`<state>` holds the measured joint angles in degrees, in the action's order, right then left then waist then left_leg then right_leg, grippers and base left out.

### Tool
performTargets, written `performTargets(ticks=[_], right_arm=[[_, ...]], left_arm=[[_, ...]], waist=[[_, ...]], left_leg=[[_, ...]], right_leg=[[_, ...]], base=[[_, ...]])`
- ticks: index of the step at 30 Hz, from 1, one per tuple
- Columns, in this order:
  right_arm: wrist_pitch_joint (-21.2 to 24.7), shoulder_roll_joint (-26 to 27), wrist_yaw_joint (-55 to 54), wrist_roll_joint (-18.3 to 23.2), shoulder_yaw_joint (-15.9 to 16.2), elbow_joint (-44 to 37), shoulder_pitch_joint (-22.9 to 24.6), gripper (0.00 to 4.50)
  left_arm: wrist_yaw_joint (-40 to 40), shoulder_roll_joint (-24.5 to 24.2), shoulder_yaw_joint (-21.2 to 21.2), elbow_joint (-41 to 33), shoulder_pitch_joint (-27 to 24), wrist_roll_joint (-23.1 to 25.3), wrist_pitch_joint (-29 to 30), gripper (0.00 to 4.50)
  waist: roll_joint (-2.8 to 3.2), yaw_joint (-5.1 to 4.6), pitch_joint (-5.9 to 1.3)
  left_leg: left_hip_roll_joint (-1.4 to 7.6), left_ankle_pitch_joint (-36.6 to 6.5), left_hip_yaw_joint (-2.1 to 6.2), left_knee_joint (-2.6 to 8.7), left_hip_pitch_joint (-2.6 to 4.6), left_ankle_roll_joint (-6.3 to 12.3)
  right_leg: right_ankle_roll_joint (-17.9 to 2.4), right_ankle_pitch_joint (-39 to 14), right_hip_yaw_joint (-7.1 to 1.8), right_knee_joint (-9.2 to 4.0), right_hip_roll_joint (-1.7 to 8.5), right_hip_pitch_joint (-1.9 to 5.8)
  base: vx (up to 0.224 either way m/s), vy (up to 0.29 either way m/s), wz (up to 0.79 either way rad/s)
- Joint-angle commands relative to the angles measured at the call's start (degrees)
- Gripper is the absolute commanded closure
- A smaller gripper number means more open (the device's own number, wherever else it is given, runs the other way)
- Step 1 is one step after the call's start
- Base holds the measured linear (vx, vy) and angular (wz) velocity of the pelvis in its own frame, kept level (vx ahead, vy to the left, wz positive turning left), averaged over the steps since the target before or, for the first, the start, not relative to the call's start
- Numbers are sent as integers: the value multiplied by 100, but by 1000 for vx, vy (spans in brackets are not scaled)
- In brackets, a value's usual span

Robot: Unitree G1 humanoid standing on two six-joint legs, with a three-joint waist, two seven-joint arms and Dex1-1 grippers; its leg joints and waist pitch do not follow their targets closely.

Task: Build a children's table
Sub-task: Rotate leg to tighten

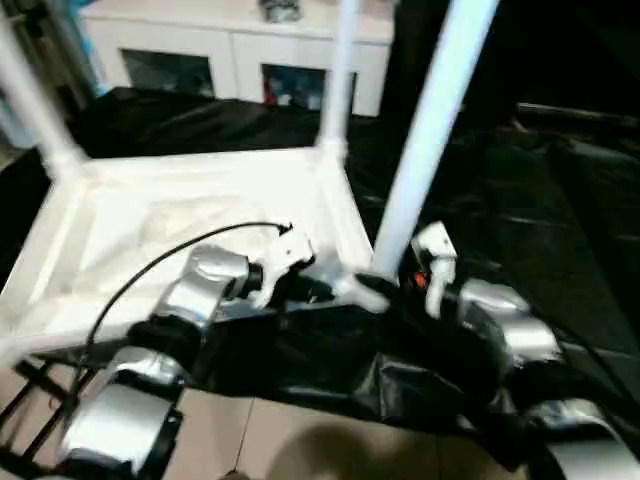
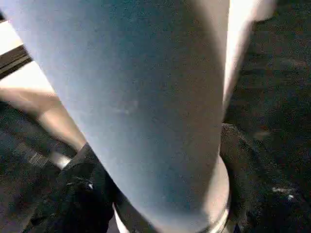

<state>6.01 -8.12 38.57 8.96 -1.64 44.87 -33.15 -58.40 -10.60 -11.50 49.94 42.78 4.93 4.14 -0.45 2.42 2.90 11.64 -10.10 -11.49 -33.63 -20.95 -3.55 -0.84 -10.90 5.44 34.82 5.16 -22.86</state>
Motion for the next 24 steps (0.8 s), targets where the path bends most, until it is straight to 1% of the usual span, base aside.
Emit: performTargets(ticks=[1,2,3,4,5,6,7,8,9,10,12,13,14,15,17,18,19,20,22,23,24], right_arm=[[121,368,-590,-312,260,436,8,183],[14,537,-1097,-409,238,651,-131,183],[-64,620,-1323,-446,212,789,-217,183],[-116,652,-1348,-435,194,848,-250,183],[-150,670,-1352,-425,183,885,-270,183],[-175,714,-1377,-389,150,944,-310,148],[-186,739,-1399,-371,129,981,-334,127],[-203,750,-1340,-367,126,1027,-371,113],[-243,744,-1350,-401,142,1063,-392,110],[-243,744,-1350,-401,142,1063,-392,103],[-358,690,-1284,-469,196,1125,-418,79],[-432,614,-1104,-479,236,1123,-412,70],[-471,569,-951,-463,259,1130,-410,70],[-507,499,-732,-460,314,1075,-376,70],[-549,427,-515,-464,372,1017,-341,70],[-590,262,47,-448,488,829,-224,70],[-582,218,222,-439,505,765,-187,70],[-523,95,666,-389,549,576,-84,70],[-456,-1,954,-347,572,434,-10,70],[-374,-152,1323,-280,626,263,83,70],[-342,-213,1481,-244,654,196,121,70]], left_arm=[[487,425,61,-14,299,-80,20,450],[815,543,108,74,377,-67,61,450],[958,599,121,112,410,-55,62,450],[1005,621,121,123,419,-47,50,450],[1030,634,121,130,423,-41,40,450],[1011,659,103,99,410,-36,30,450],[997,674,91,80,402,-33,26,450],[890,673,46,3,353,-29,-25,450],[860,672,30,-19,337,-26,-46,450],[860,672,30,-19,337,-26,-46,450],[703,627,-7,-71,276,-41,-97,450],[492,556,-54,-141,204,-67,-164,450],[381,517,-76,-173,169,-83,-177,450],[205,463,-105,-229,119,-114,-232,450],[22,410,-134,-286,69,-147,-302,450],[-255,309,-171,-367,-9,-193,-331,450],[-331,277,-181,-392,-32,-201,-323,450],[-466,219,-199,-438,-72,-216,-307,450],[-641,144,-214,-486,-115,-246,-344,450],[-869,49,-231,-564,-166,-298,-367,450],[-930,17,-239,-592,-181,-309,-361,450]], waist=[[-35,-7,-303],[-30,-23,-307],[-31,-31,-310],[-37,-34,-322],[-37,-34,-322],[-38,-17,-334],[-46,-16,-338],[-36,-12,-348],[-35,-11,-350],[-54,-11,-355],[-43,-10,-346],[-43,-11,-342],[-46,-8,-343],[-46,-8,-339],[-50,-7,-343],[-29,-12,-346],[-48,3,-352],[-46,11,-350],[-42,22,-355],[-40,33,-345],[-41,55,-342]], left_leg=[[194,-1714,138,423,99,47],[199,-1653,141,426,87,32],[195,-1649,140,425,85,26],[190,-1596,134,419,79,52],[190,-1596,134,419,79,52],[190,-1477,118,408,72,141],[192,-1422,116,407,57,174],[190,-1269,114,399,31,248],[194,-1232,111,397,31,262],[193,-1163,108,392,26,303],[196,-1180,102,394,35,334],[197,-1217,102,395,36,326],[195,-1292,106,394,31,335],[190,-1310,102,390,29,348],[202,-1257,107,392,17,378],[206,-1216,103,391,29,386],[204,-1192,102,382,23,429],[206,-1152,95,377,10,502],[225,-1084,88,376,19,541],[226,-1110,88,380,20,543],[231,-1169,82,378,26,544]], right_leg=[[-957,-2422,-322,-599,402,185],[-976,-2332,-322,-587,402,186],[-990,-2295,-319,-582,398,188],[-1010,-2174,-321,-576,397,198],[-1010,-2174,-321,-576,397,198],[-1077,-1855,-328,-550,385,212],[-1115,-1718,-331,-528,387,225],[-1183,-1447,-324,-492,386,254],[-1206,-1366,-326,-484,384,251],[-1251,-1221,-327,-459,384,264],[-1290,-1203,-327,-466,388,258],[-1291,-1255,-326,-470,391,258],[-1271,-1389,-323,-484,400,269],[-1257,-1415,-325,-492,398,270],[-1265,-1344,-331,-477,401,285],[-1297,-1249,-336,-464,392,273],[-1322,-1138,-330,-454,391,296],[-1354,-988,-333,-439,380,308],[-1434,-840,-327,-410,372,297],[-1441,-875,-322,-417,368,300],[-1429,-987,-317,-426,371,300]], base=[[0,0,0],[0,0,0],[0,0,0],[0,0,0],[0,0,0],[0,0,0],[0,0,0],[0,0,0],[0,0,0],[0,0,0],[0,0,0],[0,0,0],[0,0,0],[0,0,0],[0,0,0],[0,0,0],[0,0,0],[0,0,0],[0,0,0],[0,0,0],[0,0,0]])
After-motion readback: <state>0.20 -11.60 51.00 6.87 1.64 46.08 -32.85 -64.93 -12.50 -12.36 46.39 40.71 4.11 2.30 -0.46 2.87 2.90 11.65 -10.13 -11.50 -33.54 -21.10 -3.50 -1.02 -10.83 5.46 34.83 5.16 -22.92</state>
